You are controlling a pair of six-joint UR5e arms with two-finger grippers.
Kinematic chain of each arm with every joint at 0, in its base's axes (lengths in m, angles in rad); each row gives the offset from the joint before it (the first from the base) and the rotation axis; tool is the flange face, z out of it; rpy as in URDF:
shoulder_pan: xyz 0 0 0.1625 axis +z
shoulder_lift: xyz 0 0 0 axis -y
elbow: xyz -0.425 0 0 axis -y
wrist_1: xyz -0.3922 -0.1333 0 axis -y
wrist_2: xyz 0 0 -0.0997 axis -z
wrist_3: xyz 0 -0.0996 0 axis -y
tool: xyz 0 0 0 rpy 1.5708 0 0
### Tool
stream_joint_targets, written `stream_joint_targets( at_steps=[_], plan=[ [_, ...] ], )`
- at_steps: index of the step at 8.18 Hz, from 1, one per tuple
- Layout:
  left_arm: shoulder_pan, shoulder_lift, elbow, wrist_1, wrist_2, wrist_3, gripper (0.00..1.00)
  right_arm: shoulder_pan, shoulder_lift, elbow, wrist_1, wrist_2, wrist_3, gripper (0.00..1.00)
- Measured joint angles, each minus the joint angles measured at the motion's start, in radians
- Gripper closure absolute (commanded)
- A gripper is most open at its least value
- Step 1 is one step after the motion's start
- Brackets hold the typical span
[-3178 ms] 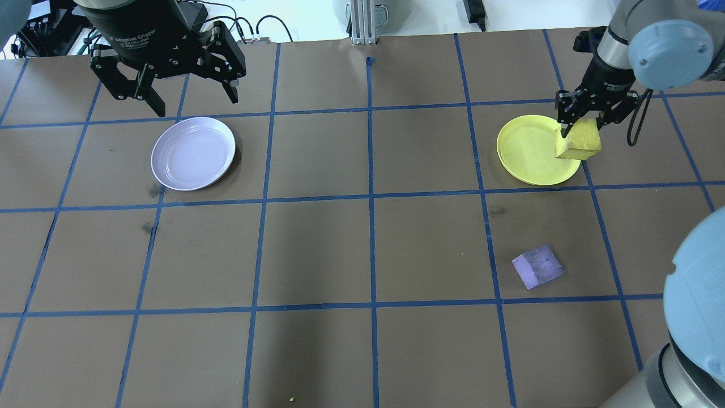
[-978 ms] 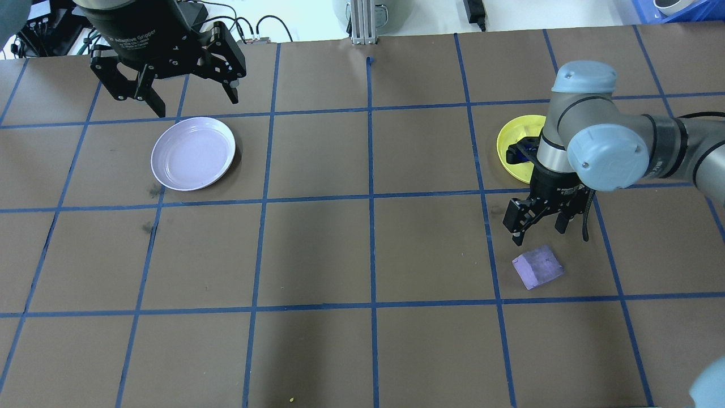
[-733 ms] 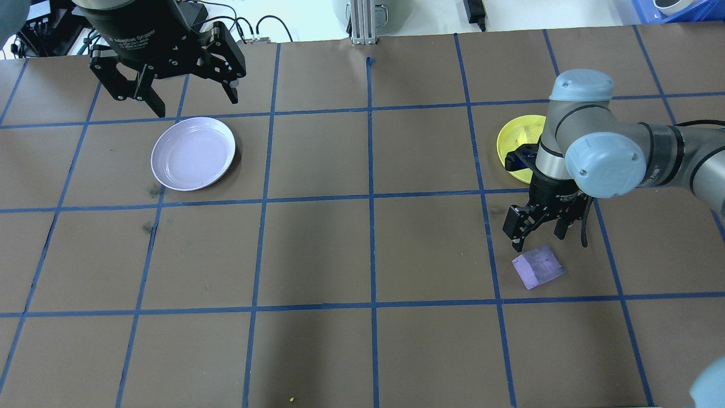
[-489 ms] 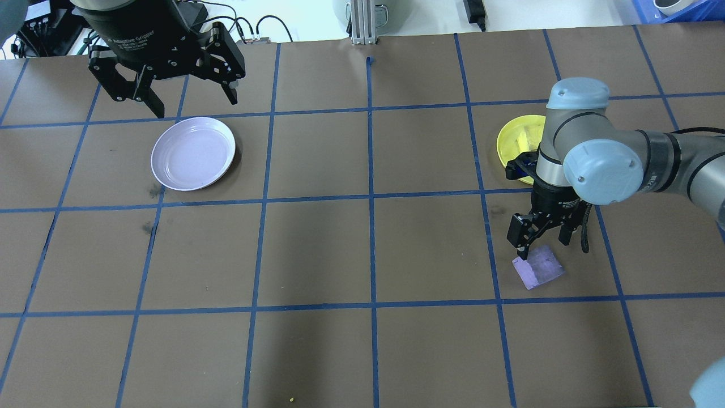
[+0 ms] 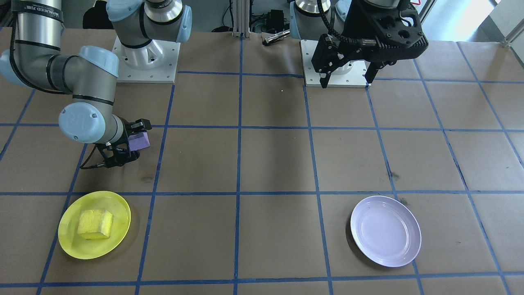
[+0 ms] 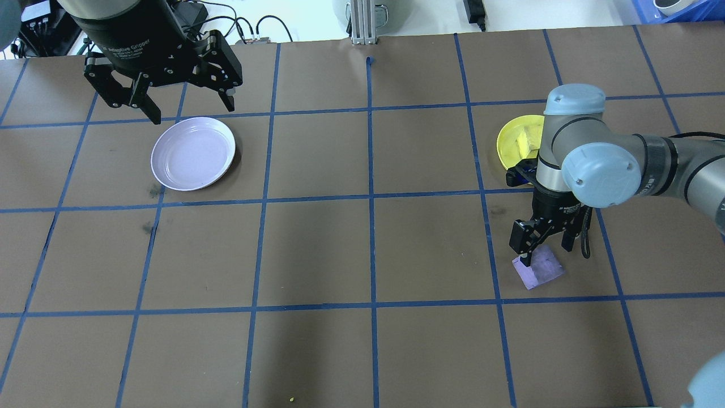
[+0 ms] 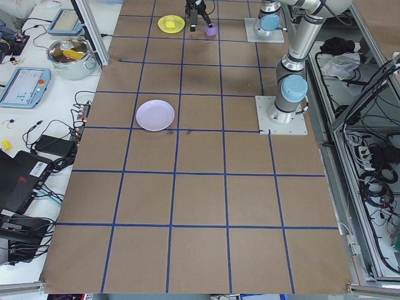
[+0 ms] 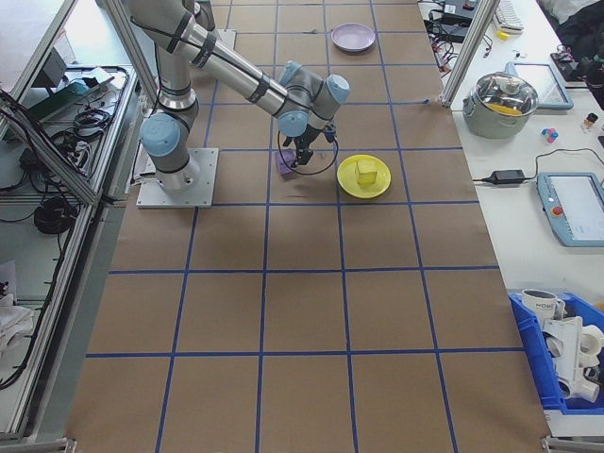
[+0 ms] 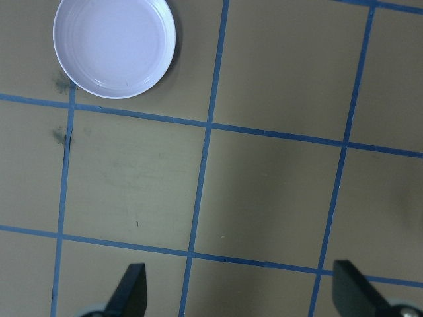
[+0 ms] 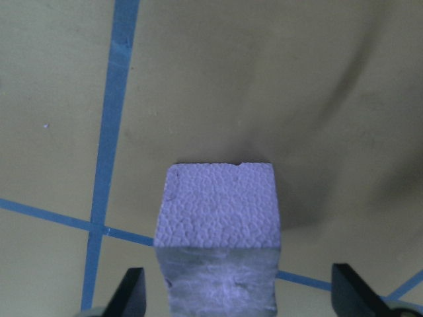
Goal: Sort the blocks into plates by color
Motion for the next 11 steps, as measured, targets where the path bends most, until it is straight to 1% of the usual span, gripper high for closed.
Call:
stream_joint_targets(
  at_steps=[3,4,5,6,7,9,11],
  plan=[
    [0.001,0.004,-0.004,0.002,0.001,0.008,0.0,0.0,0.024,0.002,0.009,0.006,0.012,0.0],
    [0.001,0.004,-0.005,0.003,0.001,0.009,0.0,0.0,0.03,0.003,0.009,0.006,0.014,0.12],
    [0.002,0.004,-0.005,0.003,0.001,0.009,0.0,0.0,0.036,0.003,0.008,0.01,0.016,0.38],
    [0.002,0.005,-0.005,0.003,0.001,0.009,0.0,0.0,0.044,0.003,0.007,0.013,0.018,0.78],
    [0.002,0.005,-0.005,0.003,0.001,0.009,0.0,0.0,0.056,0.002,0.008,0.017,0.02,1.0],
    [0.002,0.005,-0.005,0.003,0.001,0.01,0.0,0.0,0.064,-0.001,0.013,0.034,0.02,1.0],
    [0.002,0.004,-0.005,0.003,0.001,0.009,0.0,-0.001,0.036,-0.034,0.054,0.058,0.024,1.0]
  ],
)
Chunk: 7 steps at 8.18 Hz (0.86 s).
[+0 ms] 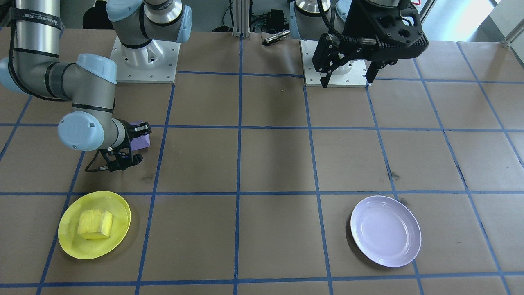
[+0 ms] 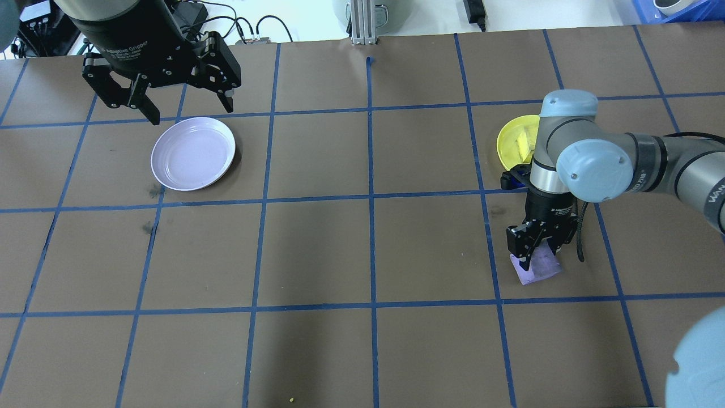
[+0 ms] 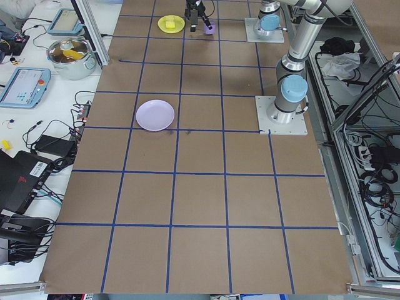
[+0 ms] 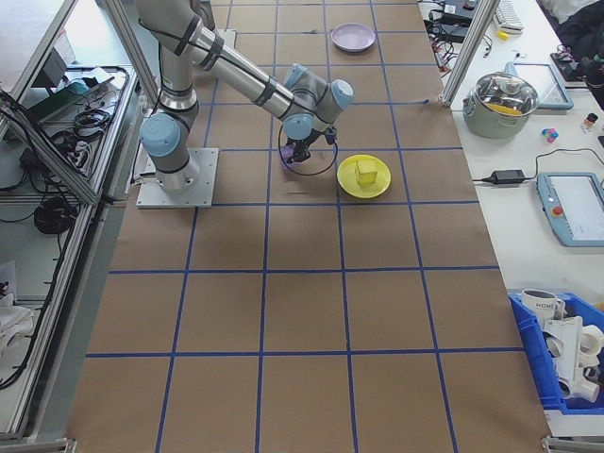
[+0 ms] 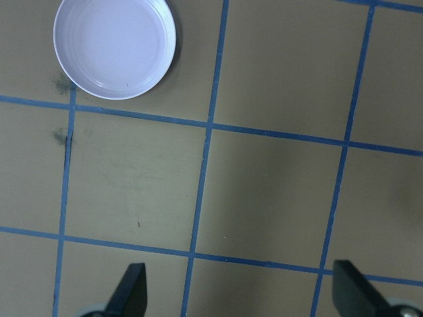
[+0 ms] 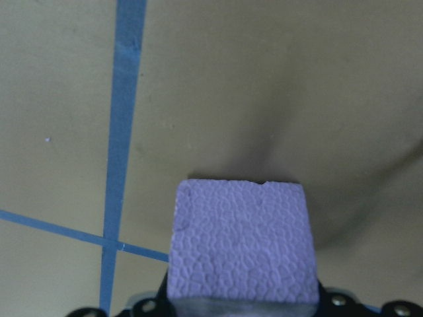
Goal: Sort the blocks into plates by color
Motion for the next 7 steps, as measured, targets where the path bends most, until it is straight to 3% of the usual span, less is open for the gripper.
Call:
stream_joint_targets(
  at_steps=[4,6,7],
  plan=[
    [0.0,0.0,0.0,0.0,0.0,0.0,0.0,0.06,-0.092,-0.224,0.205,0.223,0.16,1.0],
    [0.005,0.003,0.002,0.0,0.001,0.015,0.0,0.164,-0.091,-0.284,0.183,0.342,0.324,1.0],
    [0.009,0.008,0.001,-0.001,0.002,0.039,0.0,0.226,-0.084,-0.294,0.123,0.399,0.412,1.0]
  ],
)
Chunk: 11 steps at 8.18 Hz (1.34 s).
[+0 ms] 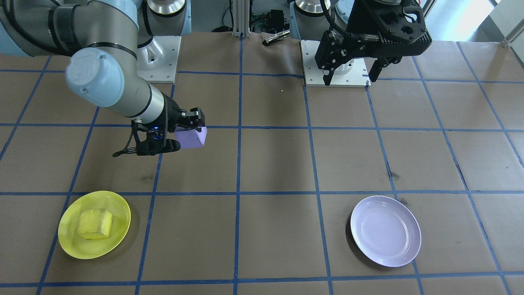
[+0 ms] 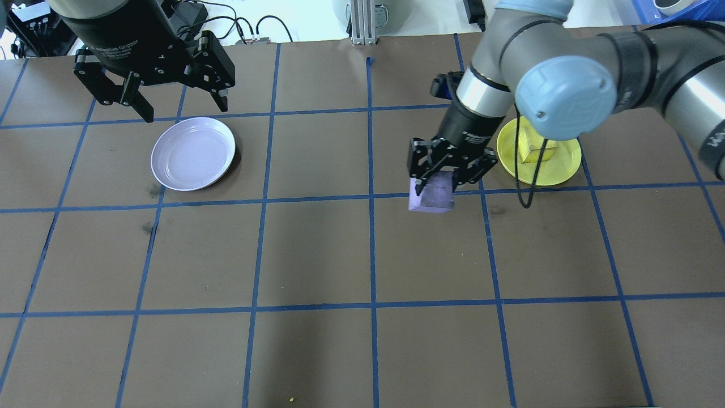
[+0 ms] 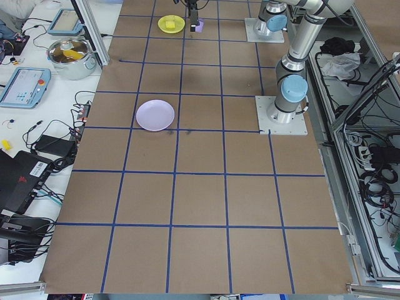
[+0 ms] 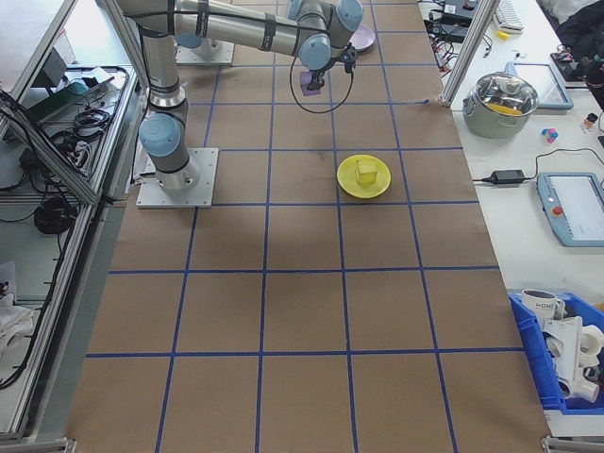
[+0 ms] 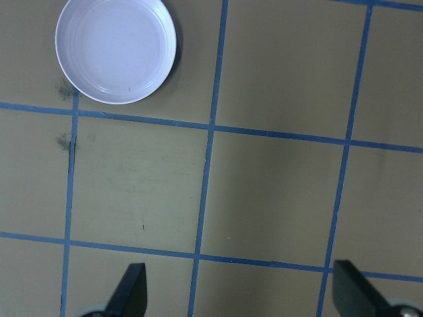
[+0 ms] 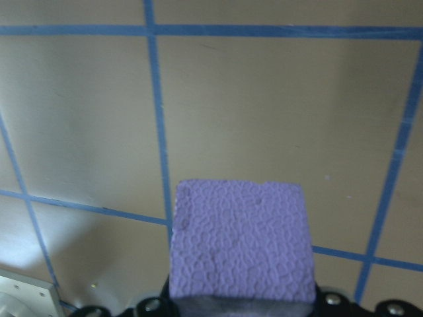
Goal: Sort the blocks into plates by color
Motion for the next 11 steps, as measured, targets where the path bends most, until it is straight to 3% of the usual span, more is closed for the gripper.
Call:
stream_joint_targets(
  at_steps=[2,5,6,8,11],
  plan=[
    [0.008,0.008,0.001,-0.001,0.0,0.038,0.0,0.13,0.063,-0.008,-0.164,0.051,0.169,1.0],
    [0.033,0.021,0.001,-0.02,0.002,0.138,0.0,0.305,0.205,-0.011,-0.432,0.065,0.401,1.0],
    [0.049,0.024,0.0,-0.024,0.0,0.148,0.0,0.343,0.244,-0.012,-0.479,0.078,0.457,0.6],
    [0.066,0.028,0.0,-0.029,-0.001,0.154,0.0,0.382,0.288,-0.021,-0.51,0.097,0.538,0.04],
    [0.069,0.03,0.0,-0.029,-0.002,0.155,0.0,0.386,0.314,-0.046,-0.514,0.102,0.56,0.0]
  ],
)
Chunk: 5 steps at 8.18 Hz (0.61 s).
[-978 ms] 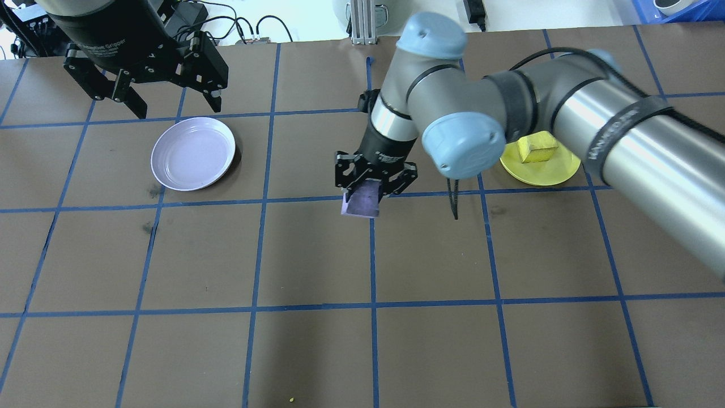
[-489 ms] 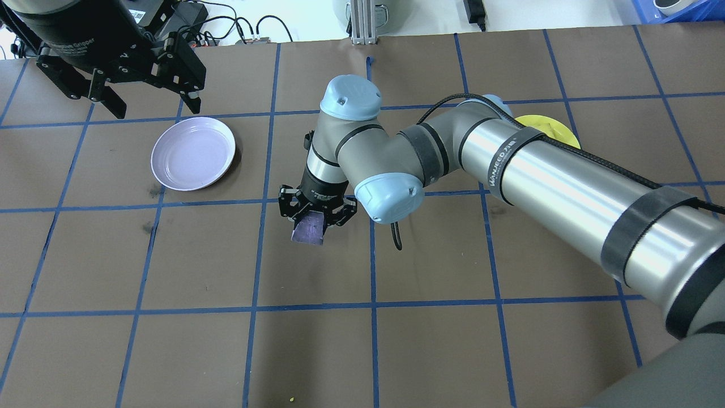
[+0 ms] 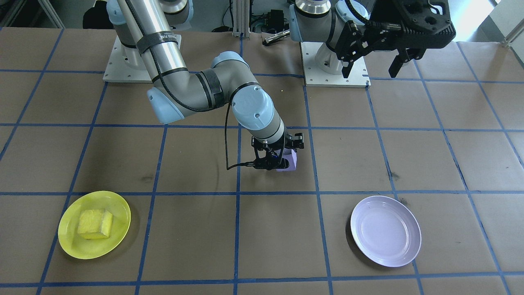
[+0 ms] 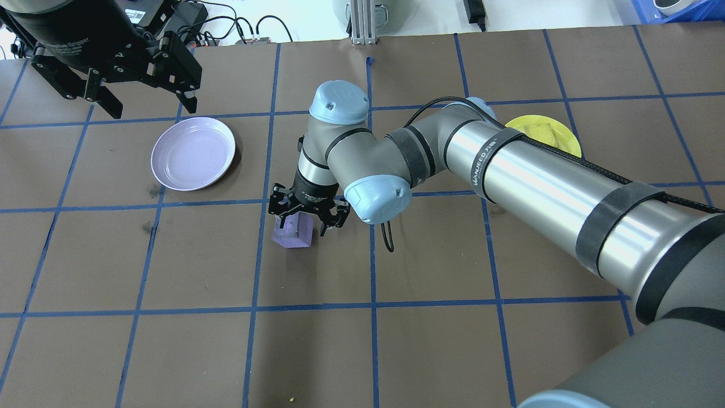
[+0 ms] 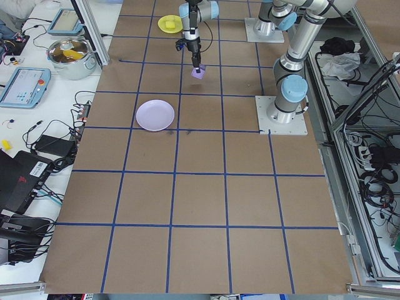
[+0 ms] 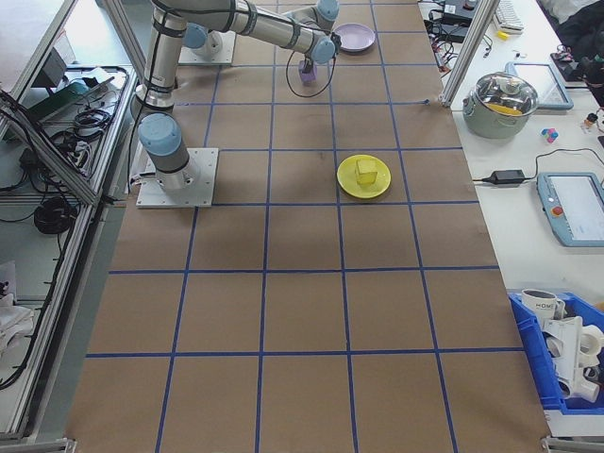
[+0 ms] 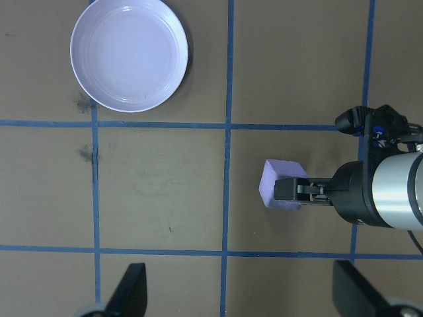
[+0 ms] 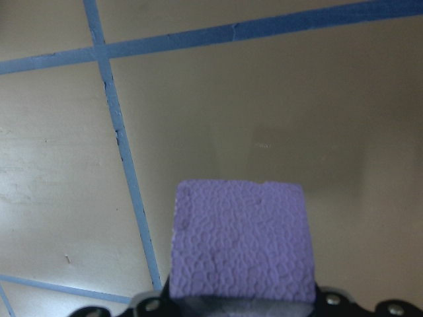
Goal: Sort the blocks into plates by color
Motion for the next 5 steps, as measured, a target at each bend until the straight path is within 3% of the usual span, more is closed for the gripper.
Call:
stream_joint_targets(
  at_steps=[5],
  plan=[
    [-0.001,-0.004,-0.001,0.0,-0.003,0.0,0.0,-0.077,-0.046,-0.016,0.024,0.018,-0.03,0.0]
  ],
)
